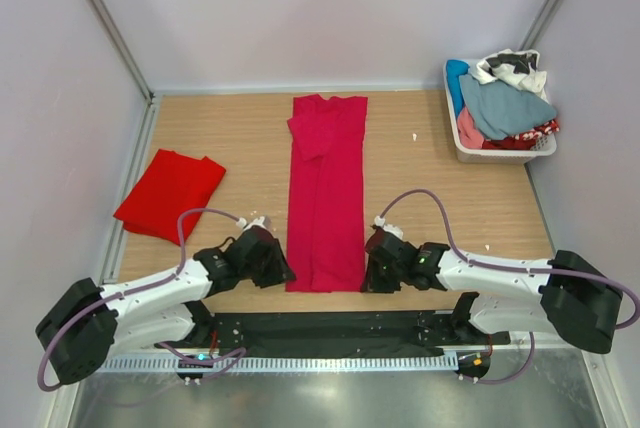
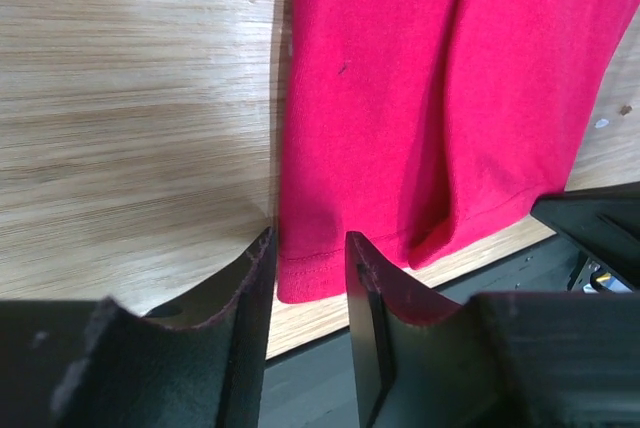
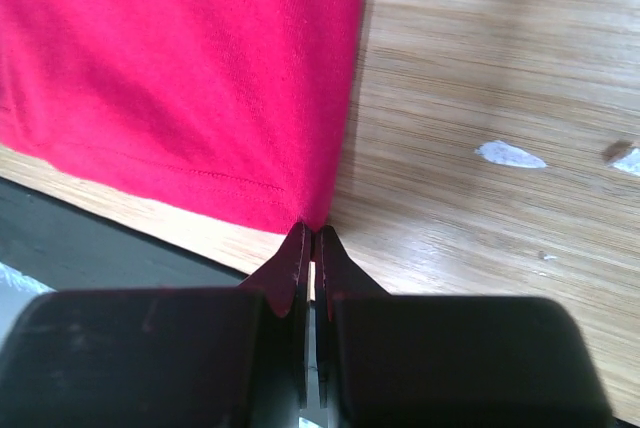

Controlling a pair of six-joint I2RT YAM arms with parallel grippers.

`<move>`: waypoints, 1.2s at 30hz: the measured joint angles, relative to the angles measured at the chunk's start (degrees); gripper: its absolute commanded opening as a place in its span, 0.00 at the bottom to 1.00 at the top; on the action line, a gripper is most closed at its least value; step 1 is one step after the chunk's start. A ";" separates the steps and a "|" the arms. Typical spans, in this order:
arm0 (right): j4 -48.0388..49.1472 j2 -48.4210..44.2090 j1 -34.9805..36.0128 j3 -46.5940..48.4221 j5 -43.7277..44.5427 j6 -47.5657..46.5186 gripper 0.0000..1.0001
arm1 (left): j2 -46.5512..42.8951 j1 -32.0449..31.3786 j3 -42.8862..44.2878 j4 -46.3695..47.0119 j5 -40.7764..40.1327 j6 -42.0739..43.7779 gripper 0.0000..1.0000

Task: Fold and stack the t-shirts
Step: Fold the tshirt

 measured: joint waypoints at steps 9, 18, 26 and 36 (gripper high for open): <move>-0.85 -1.73 0.02 -0.79 0.44 0.42 0.02 | 1.22 -2.36 -0.52 0.52 -1.70 -3.04 0.00; -2.27 -7.04 0.02 -4.11 0.68 1.55 0.02 | -1.03 -2.58 -1.81 0.26 -2.45 -4.31 0.09; -1.22 -7.93 0.02 -5.29 0.37 2.69 0.02 | -2.34 -3.87 -1.86 1.22 -2.75 -5.86 0.43; -1.16 -7.91 0.02 -5.29 0.33 2.73 0.02 | -3.45 -7.10 -2.93 0.63 -3.69 -8.11 0.25</move>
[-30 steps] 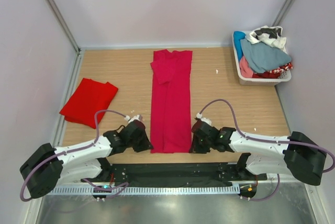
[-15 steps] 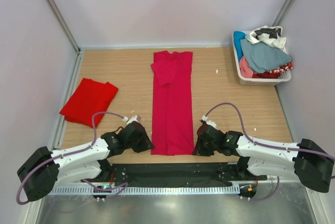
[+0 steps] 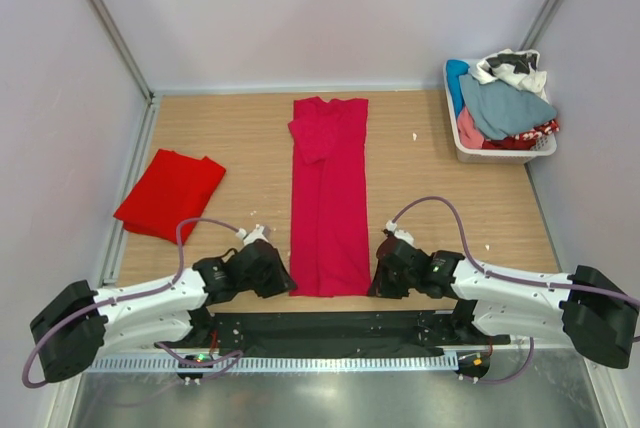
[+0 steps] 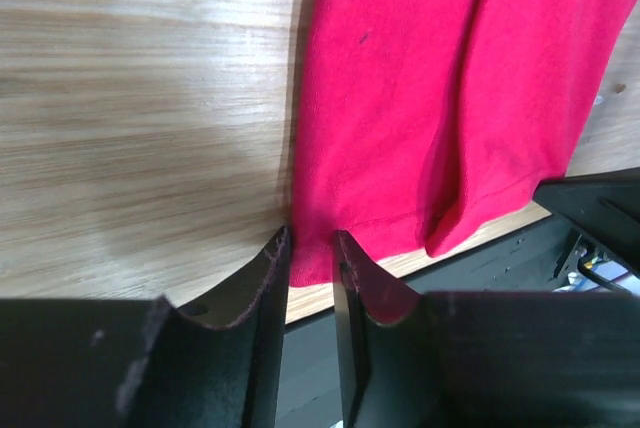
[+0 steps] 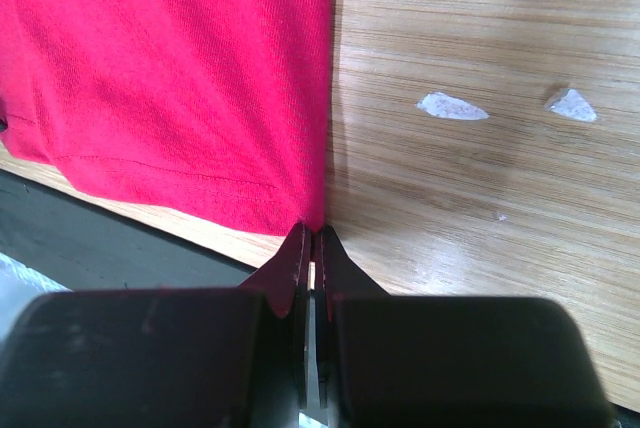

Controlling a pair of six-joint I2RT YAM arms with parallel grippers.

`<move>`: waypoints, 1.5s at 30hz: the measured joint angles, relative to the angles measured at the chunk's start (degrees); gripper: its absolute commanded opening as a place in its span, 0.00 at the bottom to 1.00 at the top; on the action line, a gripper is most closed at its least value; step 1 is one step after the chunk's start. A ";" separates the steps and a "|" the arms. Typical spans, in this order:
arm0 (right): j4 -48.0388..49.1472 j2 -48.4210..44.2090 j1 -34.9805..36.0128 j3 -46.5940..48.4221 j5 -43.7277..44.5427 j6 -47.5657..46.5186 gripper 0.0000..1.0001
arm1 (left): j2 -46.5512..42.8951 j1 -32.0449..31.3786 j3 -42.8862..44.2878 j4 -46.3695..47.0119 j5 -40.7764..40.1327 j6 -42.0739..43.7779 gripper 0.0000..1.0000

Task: Fold and stack the t-shirts
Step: Fold the tshirt

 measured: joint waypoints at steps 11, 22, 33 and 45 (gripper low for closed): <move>-0.59 -0.57 0.00 0.02 0.02 -0.04 0.01 | -1.77 -2.56 -1.49 -0.50 -1.66 -3.26 0.00; -6.14 0.15 -1.51 12.94 7.02 -5.99 0.01 | 1.99 -2.54 13.46 -13.66 -7.56 1.73 0.00; -7.89 18.34 -17.75 36.48 8.96 -19.32 0.01 | 18.53 10.62 37.48 -15.56 -8.81 13.86 0.00; -8.28 39.82 -29.07 58.03 6.86 -26.43 0.01 | 44.41 23.15 62.69 -15.23 -6.80 24.72 0.00</move>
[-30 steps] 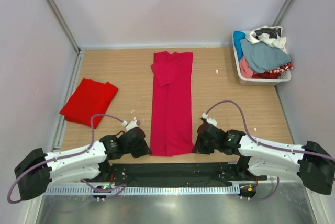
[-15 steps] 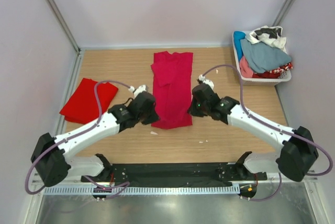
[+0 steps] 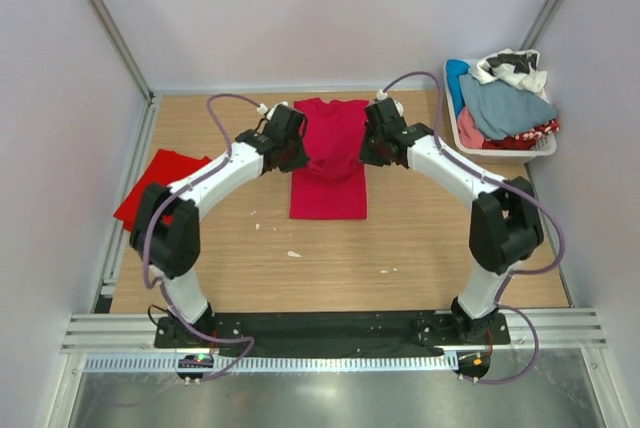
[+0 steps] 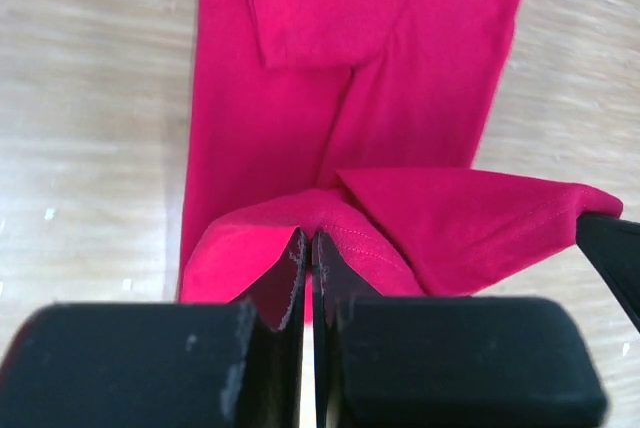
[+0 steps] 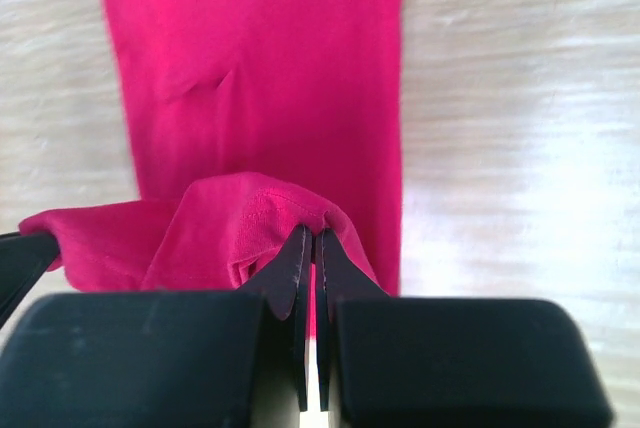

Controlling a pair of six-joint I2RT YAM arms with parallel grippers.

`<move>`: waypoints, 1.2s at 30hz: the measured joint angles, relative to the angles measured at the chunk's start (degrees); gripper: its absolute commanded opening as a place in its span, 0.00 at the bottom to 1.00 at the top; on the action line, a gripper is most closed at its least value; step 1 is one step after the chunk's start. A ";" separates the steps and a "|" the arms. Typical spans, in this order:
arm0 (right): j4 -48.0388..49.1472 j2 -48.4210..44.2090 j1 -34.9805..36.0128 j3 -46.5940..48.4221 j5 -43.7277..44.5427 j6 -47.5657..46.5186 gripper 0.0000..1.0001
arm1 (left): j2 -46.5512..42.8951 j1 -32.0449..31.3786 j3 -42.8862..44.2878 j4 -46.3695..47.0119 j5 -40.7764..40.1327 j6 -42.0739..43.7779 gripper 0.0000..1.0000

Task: Fold and stack the t-shirts
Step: Fold the tshirt

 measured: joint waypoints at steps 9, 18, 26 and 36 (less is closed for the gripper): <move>0.92 12.61 -4.04 5.49 -2.82 -1.11 0.01 | 12.02 5.09 8.33 0.20 4.74 1.70 0.00; 1.36 16.00 -4.57 10.80 -3.91 -1.29 0.33 | 14.45 7.45 10.97 -0.02 6.82 1.68 0.28; 2.19 14.40 -4.76 10.21 -0.90 -1.36 0.66 | 15.32 9.49 11.72 0.24 8.92 1.79 0.71; 10.88 -7.39 -4.98 -19.19 -8.39 -0.50 0.60 | 1.05 8.92 -11.67 3.89 12.00 1.53 0.68</move>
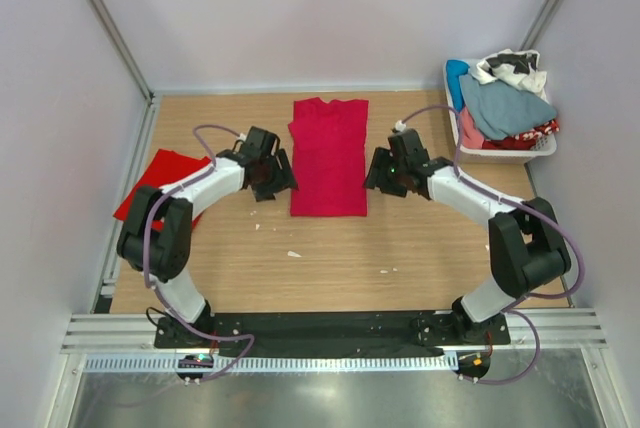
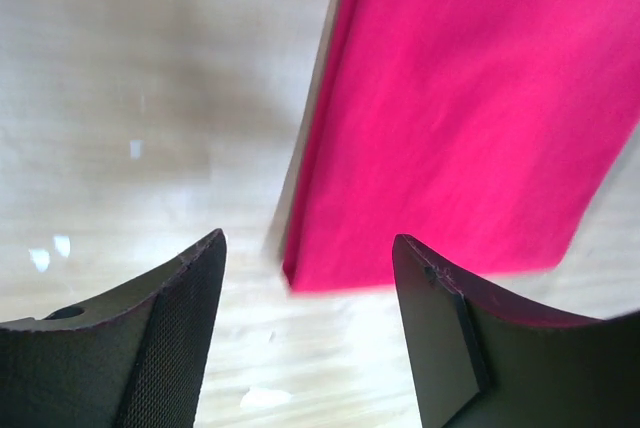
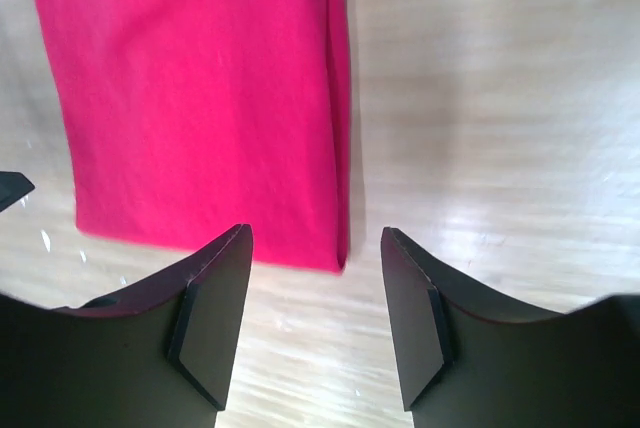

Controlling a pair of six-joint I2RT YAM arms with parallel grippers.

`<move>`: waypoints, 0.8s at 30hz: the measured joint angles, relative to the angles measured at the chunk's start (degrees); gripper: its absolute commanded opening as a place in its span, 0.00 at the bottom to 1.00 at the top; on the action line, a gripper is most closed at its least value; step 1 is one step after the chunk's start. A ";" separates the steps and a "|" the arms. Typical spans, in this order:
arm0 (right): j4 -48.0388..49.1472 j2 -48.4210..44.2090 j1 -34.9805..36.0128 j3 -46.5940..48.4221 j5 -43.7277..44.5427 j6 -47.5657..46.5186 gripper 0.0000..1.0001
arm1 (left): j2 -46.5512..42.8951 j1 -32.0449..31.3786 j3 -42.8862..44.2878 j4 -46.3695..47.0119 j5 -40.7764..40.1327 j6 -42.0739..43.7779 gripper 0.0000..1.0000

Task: Fold and stack the t-shirts
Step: Fold the tshirt

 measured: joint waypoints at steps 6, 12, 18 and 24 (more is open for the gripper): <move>5.97 -1.03 0.26 -12.15 -7.37 1.70 0.56 | -5.51 -2.60 -11.39 3.41 1.84 -1.44 0.67; 10.67 -0.33 0.61 -15.32 -11.30 2.93 0.52 | -5.86 -3.19 -15.32 7.04 2.80 -2.05 0.60; 15.06 2.21 0.61 -15.39 -12.96 4.02 0.41 | -5.70 -3.17 -16.15 9.66 3.19 -3.10 0.55; 16.68 3.89 0.61 -14.60 -12.92 4.66 0.30 | -4.52 -3.15 -16.15 12.28 3.89 -3.63 0.44</move>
